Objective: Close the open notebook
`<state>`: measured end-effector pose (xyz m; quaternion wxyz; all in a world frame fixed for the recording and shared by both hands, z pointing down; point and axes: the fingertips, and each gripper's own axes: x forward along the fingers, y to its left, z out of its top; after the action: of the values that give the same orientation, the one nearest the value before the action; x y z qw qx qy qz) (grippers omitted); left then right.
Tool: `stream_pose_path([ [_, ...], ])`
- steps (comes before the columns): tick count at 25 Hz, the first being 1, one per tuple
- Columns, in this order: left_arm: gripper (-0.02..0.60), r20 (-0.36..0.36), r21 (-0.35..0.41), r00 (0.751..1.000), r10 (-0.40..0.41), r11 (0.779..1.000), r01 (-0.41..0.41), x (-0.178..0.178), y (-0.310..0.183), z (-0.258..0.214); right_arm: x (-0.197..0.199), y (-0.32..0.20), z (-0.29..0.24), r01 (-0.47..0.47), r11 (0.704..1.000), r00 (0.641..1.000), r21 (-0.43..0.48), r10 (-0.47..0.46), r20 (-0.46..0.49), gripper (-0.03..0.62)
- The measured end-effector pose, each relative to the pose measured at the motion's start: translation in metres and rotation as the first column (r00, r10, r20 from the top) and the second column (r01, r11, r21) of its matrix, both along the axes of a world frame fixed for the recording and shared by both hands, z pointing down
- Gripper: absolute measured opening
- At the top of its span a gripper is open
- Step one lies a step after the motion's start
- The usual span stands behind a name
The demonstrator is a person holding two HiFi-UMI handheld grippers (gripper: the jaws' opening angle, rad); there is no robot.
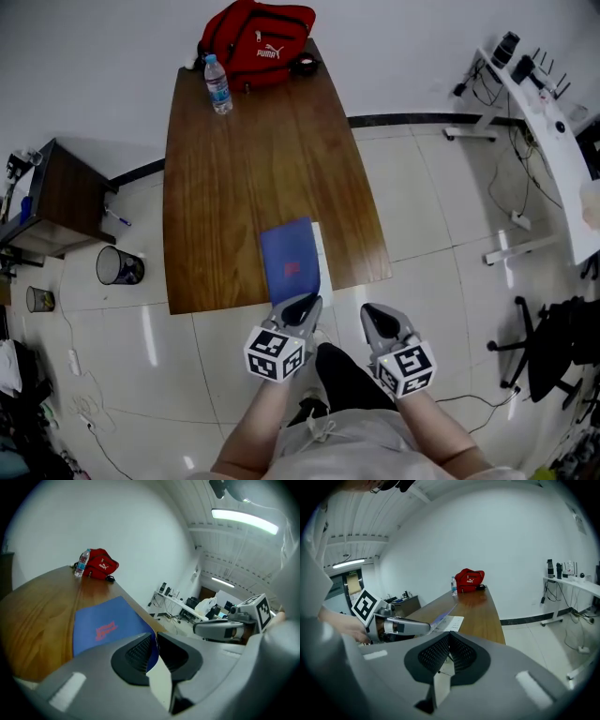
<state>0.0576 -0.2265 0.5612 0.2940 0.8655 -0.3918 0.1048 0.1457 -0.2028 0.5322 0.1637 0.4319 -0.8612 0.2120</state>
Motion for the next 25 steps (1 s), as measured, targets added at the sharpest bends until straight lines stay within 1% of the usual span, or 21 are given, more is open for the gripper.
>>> stream_pose_path([
  [3, 0.051, 0.031, -0.050, 0.999, 0.020, 0.999, -0.019, 0.016, -0.003, 0.029, 0.011, -0.003, 0.011, -0.010, 1.000, 1.000, -0.020, 0.010, 0.003, 0.003],
  [6, 0.057, 0.068, -0.086, 0.997, 0.022, 0.996, -0.016, 0.024, -0.003, 0.050, 0.021, -0.003, 0.023, -0.014, 0.999, 1.000, -0.047, 0.014, 0.001, 0.002],
  [9, 0.074, 0.129, -0.104, 0.991, 0.035, 0.994, -0.021, 0.031, -0.002, 0.066, 0.028, -0.005, 0.033, -0.017, 0.998, 1.000, -0.065, 0.017, 0.005, 0.002],
  [11, 0.114, 0.175, -0.105, 0.982, 0.072, 0.993, -0.054, 0.037, 0.001, 0.073, 0.030, -0.008, 0.036, -0.018, 0.998, 1.000, -0.065, 0.019, 0.013, 0.003],
  [12, 0.135, 0.187, -0.103, 0.978, 0.088, 0.992, -0.070, 0.040, 0.002, 0.075, 0.030, -0.010, 0.035, -0.017, 0.998, 1.000, -0.062, 0.018, 0.017, 0.003],
  [13, 0.143, 0.191, -0.103, 0.976, 0.100, 0.991, -0.082, 0.042, 0.002, 0.075, 0.029, -0.012, 0.033, -0.016, 0.998, 1.000, -0.058, 0.017, 0.019, 0.002],
  [15, 0.189, 0.189, -0.089, 0.977, 0.101, 0.992, -0.086, 0.042, 0.003, 0.067, 0.030, -0.014, 0.027, -0.014, 0.999, 1.000, -0.042, 0.015, 0.023, 0.003],
  [18, 0.198, 0.181, -0.002, 0.982, 0.048, 0.999, -0.048, 0.037, 0.003, 0.030, 0.030, -0.010, 0.010, -0.003, 1.000, 1.000, -0.004, 0.003, 0.025, 0.002],
  [21, 0.196, 0.168, 0.119, 0.986, -0.023, 0.993, 0.003, 0.024, 0.015, -0.020, 0.028, 0.007, -0.008, 0.007, 0.999, 1.000, 0.036, -0.008, 0.028, 0.003],
  [22, 0.187, 0.165, 0.165, 0.985, -0.049, 0.986, 0.022, 0.018, 0.021, -0.037, 0.027, 0.014, -0.014, 0.007, 0.999, 0.999, 0.050, -0.009, 0.031, 0.003],
  [23, 0.160, 0.164, 0.213, 0.983, -0.078, 0.976, 0.042, 0.010, 0.029, -0.055, 0.025, 0.022, -0.020, 0.008, 0.998, 0.999, 0.063, -0.010, 0.035, 0.003],
  [25, 0.082, 0.163, 0.308, 0.976, -0.143, 0.947, 0.087, -0.007, 0.051, -0.090, 0.022, 0.041, -0.030, 0.010, 0.996, 0.999, 0.086, -0.013, 0.040, 0.003],
])
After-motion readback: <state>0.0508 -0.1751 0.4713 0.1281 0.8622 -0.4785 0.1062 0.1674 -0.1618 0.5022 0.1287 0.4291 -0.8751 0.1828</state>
